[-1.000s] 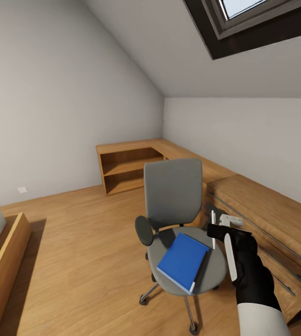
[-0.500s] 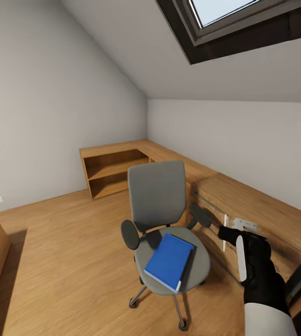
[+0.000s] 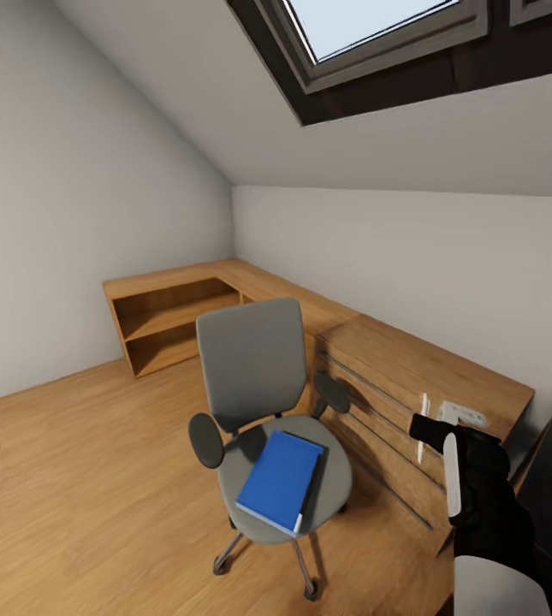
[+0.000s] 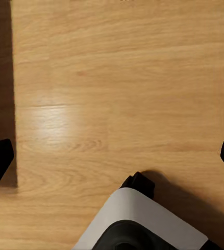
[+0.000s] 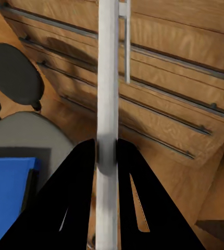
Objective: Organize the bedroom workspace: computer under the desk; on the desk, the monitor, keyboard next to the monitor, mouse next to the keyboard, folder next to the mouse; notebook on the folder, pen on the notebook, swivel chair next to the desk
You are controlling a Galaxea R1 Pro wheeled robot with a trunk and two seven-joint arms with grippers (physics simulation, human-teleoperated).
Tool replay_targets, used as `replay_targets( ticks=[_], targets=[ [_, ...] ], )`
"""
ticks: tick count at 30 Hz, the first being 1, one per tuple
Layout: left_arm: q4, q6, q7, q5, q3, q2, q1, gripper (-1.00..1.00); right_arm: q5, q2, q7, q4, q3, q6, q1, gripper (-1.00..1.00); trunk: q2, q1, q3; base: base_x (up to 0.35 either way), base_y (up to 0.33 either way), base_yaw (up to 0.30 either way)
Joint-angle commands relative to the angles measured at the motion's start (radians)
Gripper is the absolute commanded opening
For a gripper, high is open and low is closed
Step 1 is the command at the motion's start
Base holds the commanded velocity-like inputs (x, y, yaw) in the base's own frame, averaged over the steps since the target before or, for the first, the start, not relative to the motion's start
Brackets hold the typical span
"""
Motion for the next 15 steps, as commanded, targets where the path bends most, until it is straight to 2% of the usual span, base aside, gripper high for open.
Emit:
replay_targets(
  ticks=[1, 3, 7, 8, 9, 12, 15],
  targets=[
    [-0.003, 0.004, 0.008, 0.005, -0.005, 0.001, 0.001, 1.0, 0.004, 0.001, 0.004, -0.001, -0.003, 0.004, -0.001, -1.0, 0.007, -0.004, 0.002, 0.0, 0.0, -0.269],
    [-0.002, 0.003, 0.008, 0.005, -0.006, 0.001, 0.001, 1.0, 0.004, 0.001, 0.004, -0.001, -0.008, 0.004, -0.001, -1.0, 0.021, -0.012, 0.009, 0.0, 0.0, -0.269],
    [0.0, -0.007, 0.008, 0.005, -0.014, -0.001, 0.001, 1.0, 0.004, 0.001, 0.004, 0.0, -0.012, 0.004, -0.001, -1.0, 0.021, -0.012, 0.009, 0.0, 0.0, -0.269],
    [0.005, -0.056, 0.009, 0.006, -0.048, -0.001, 0.001, 1.0, 0.004, 0.001, 0.004, 0.0, -0.013, 0.004, -0.001, -1.0, 0.021, -0.012, 0.009, 0.0, 0.0, -0.269],
    [0.015, -0.077, 0.009, 0.006, -0.064, -0.001, 0.001, 1.0, 0.004, 0.001, 0.003, 0.0, -0.013, 0.004, -0.001, -1.0, 0.021, -0.012, 0.009, 0.0, 0.0, -0.269],
    [0.049, -0.117, 0.009, 0.006, -0.096, -0.001, 0.001, 1.0, 0.005, 0.001, 0.002, 0.0, -0.014, 0.004, -0.001, -1.0, 0.021, -0.012, 0.009, 0.0, 0.0, -0.269],
    [0.063, -0.134, 0.009, 0.005, -0.11, -0.002, 0.001, 1.0, 0.006, -0.002, 0.0, 0.002, -0.015, 0.004, -0.001, -1.0, 0.021, -0.012, 0.009, 0.0, -0.022, -0.27]
  ],
)
